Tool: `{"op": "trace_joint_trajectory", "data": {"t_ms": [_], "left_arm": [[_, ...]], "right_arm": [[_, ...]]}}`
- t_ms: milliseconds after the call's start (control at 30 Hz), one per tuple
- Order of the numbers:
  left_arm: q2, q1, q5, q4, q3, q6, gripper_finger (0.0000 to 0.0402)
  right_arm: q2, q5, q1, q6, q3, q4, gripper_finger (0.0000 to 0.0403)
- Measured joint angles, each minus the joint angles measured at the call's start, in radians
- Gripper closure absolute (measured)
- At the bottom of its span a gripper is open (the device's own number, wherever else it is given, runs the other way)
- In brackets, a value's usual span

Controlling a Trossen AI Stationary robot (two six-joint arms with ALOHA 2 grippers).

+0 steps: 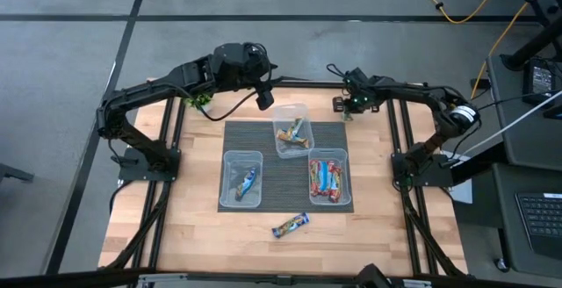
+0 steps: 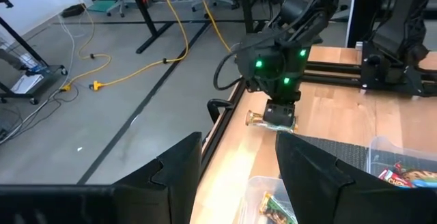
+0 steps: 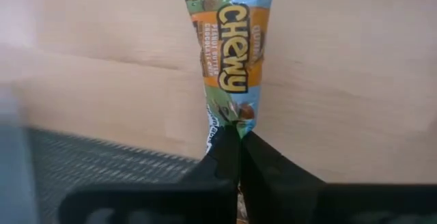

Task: Pick and place Granola Bars by type
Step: Put the yellow granola bar into the top transparent bin

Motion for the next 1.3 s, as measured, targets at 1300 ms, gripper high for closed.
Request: {"op": "trace_joint_trajectory", "data": {"t_ms": [1300], "left_arm": [[-0.004, 0.003, -0.07, -0.029, -0.001, -0.012, 0.0219]], "right_arm": [[-0.681, -0.36, 0.29, -0.155, 0.079, 0.622, 0.0394]]}}
